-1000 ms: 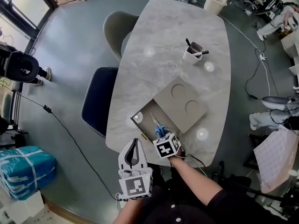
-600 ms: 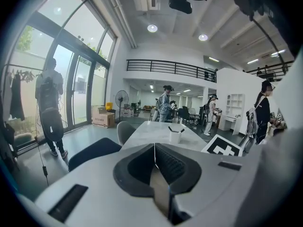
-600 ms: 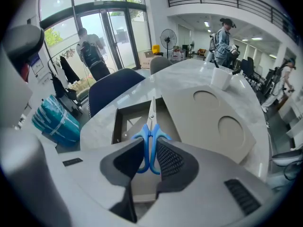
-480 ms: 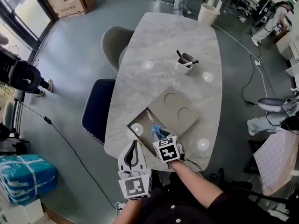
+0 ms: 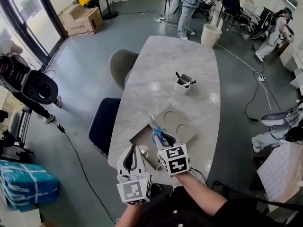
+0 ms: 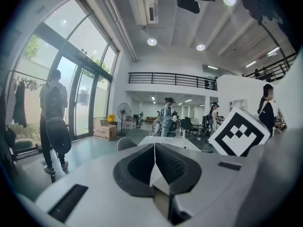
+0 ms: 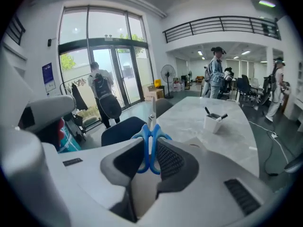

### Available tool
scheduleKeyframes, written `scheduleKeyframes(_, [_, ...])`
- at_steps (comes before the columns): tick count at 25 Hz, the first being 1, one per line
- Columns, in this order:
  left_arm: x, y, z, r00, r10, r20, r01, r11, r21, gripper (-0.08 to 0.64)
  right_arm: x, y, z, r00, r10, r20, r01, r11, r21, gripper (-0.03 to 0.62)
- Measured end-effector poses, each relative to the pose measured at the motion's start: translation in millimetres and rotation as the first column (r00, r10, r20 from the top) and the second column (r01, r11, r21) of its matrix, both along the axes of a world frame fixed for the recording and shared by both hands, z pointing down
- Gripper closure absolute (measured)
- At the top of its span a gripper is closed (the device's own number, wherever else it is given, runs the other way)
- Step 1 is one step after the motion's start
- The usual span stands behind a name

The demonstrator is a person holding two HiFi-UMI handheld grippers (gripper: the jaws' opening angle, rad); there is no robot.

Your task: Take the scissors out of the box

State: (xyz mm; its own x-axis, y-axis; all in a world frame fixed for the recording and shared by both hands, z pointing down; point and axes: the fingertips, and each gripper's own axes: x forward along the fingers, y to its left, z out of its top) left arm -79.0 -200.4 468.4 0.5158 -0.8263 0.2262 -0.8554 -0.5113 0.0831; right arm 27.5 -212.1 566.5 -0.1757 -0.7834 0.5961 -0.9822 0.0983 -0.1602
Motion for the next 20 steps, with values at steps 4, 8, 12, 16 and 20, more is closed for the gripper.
scheduleKeyframes(4, [2,-2,-27,0.999,-0.017,-0.029,0.018,0.999,0.046,0.543,9,1,-56,1.000,-0.001,-0.019,0.003,0.991,0.136,0.511])
scheduleKeyframes(8, [3,-4,-53,0.996,-0.023,-0.087,0.028,0.998,0.057,0.543,14,4,-111,1.000,0.002,-0.010,0.001,0.965,0.261,0.511])
scheduleKeyframes(12, [4,-1,-80,0.992,-0.006,-0.125,0.017,0.996,0.092,0.543,19,14,-149,1.000,0.015,-0.011,-0.010,0.933,0.359,0.511])
scheduleKeyframes(16, [6,4,-94,0.992,0.001,-0.129,0.015,0.993,0.119,0.543,21,28,-175,1.000,0.026,0.007,-0.027,0.902,0.432,0.511])
scheduleKeyframes(20, [7,9,-99,0.992,0.006,-0.127,0.012,0.990,0.142,0.543,20,35,-193,1.000,0.025,-0.008,-0.018,0.872,0.490,0.511])
